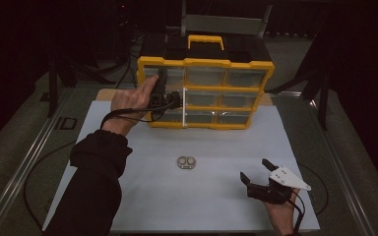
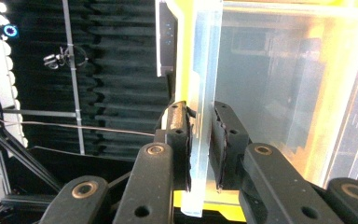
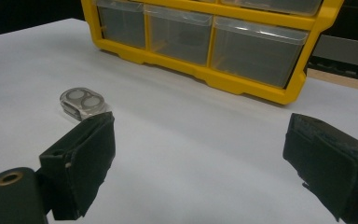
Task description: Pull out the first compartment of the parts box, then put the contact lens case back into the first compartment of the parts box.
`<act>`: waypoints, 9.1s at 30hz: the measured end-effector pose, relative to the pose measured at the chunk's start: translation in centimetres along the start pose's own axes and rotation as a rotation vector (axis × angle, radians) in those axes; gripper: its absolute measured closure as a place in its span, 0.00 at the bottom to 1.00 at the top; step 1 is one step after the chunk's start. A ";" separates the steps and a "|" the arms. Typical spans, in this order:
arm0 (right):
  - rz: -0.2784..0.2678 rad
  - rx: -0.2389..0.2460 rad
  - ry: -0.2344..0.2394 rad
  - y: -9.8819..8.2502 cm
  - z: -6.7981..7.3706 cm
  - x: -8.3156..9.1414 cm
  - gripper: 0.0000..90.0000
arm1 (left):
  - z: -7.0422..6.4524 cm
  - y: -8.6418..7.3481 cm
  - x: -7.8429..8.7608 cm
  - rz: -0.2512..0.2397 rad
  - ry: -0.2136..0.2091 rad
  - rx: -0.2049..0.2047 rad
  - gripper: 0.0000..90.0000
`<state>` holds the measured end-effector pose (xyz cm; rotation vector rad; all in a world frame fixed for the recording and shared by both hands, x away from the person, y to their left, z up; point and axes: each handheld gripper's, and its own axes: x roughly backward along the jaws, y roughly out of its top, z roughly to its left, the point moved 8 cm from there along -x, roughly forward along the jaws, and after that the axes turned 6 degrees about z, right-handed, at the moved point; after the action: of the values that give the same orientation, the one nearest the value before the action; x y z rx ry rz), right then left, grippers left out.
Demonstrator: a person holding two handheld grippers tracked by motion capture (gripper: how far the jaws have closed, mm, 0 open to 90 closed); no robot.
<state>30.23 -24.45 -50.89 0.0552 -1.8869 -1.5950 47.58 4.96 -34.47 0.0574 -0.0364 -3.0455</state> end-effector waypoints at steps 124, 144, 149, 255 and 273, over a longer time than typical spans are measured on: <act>-0.053 0.010 0.011 1.2 -0.8 0.2 0.12 | -11.2 -4.1 9.6 0.005 -0.658 0.511 0.02; -0.068 0.012 -0.001 1.3 -1.3 0.1 0.11 | -15.7 -7.6 11.7 -0.025 -0.943 0.840 0.00; -0.065 0.015 0.005 1.1 -1.1 0.2 0.11 | -16.1 -8.4 12.2 -0.062 -1.011 0.861 0.00; -0.057 0.012 0.054 0.3 -0.8 0.3 0.11 | -16.9 0.7 10.7 -0.199 -1.368 0.582 0.06; -0.060 0.013 0.055 0.3 -0.8 0.3 0.11 | -18.6 2.5 9.9 -0.172 -1.414 0.524 0.11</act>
<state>30.45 -25.17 -50.43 0.1611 -1.8700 -1.6046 38.72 1.12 -53.34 -2.0015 -0.8954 -2.4023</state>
